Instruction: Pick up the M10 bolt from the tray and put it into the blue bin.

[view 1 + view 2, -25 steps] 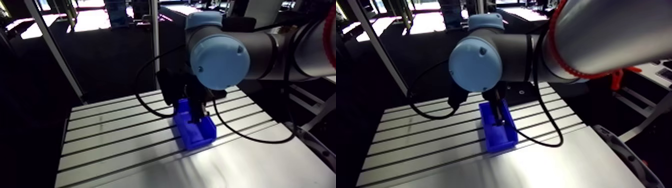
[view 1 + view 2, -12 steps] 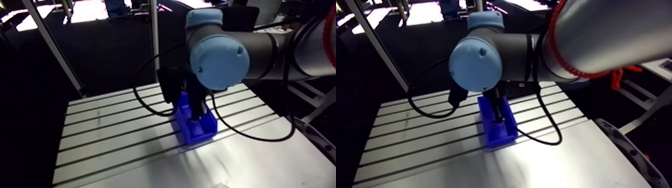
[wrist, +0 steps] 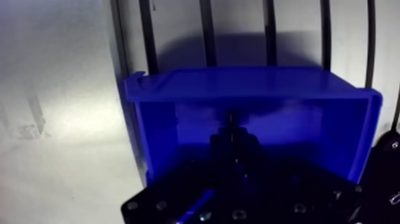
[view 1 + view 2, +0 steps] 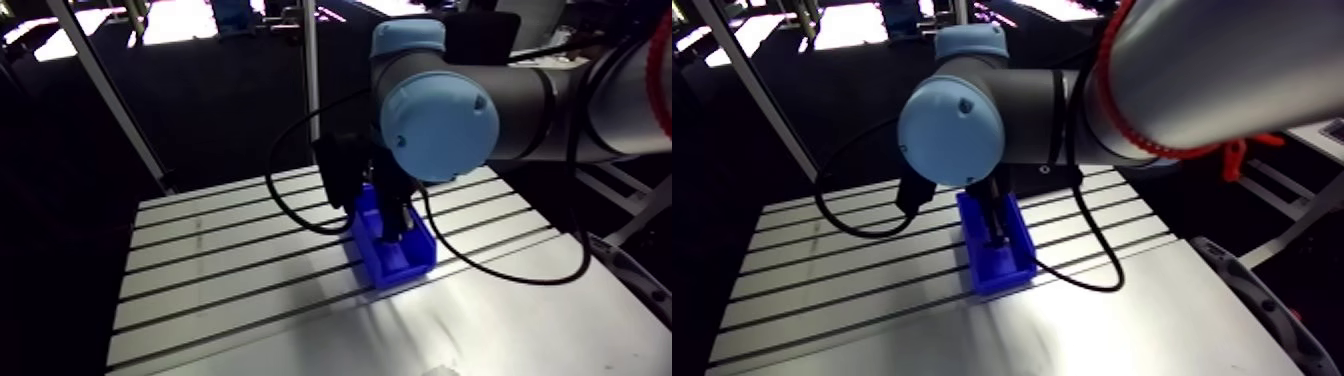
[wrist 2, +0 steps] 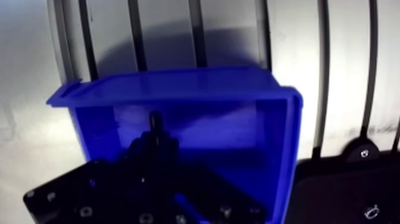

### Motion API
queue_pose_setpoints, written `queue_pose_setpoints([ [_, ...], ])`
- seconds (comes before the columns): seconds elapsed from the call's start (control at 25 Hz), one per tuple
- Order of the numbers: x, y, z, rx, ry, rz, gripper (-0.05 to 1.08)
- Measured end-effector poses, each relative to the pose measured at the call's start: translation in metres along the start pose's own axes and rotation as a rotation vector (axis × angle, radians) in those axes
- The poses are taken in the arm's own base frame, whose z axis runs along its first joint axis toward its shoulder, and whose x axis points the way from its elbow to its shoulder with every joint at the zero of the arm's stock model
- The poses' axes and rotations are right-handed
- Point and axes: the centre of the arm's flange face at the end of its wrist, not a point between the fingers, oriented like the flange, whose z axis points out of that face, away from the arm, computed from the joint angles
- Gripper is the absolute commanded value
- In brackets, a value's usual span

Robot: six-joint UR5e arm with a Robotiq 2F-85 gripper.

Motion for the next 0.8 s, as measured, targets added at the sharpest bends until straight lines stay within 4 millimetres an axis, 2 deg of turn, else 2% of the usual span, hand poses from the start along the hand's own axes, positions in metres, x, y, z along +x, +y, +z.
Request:
queue_pose_setpoints([
  [0.12, -0.001, 0.000, 0.001, 0.002, 0.001, 0.001, 0.67],
  [0.24, -0.001, 0.001, 0.002, 0.004, 0.001, 0.001, 0.42],
  [0.32, -0.002, 0.001, 0.003, -0.001, 0.000, 0.001, 0.34],
  [0.48, -0.002, 0.002, 0.002, -0.010, -0.004, 0.001, 0.05],
  [0.8, 0.000, -0.001, -0.008, -0.018, -0.022, -0.004, 0.01],
])
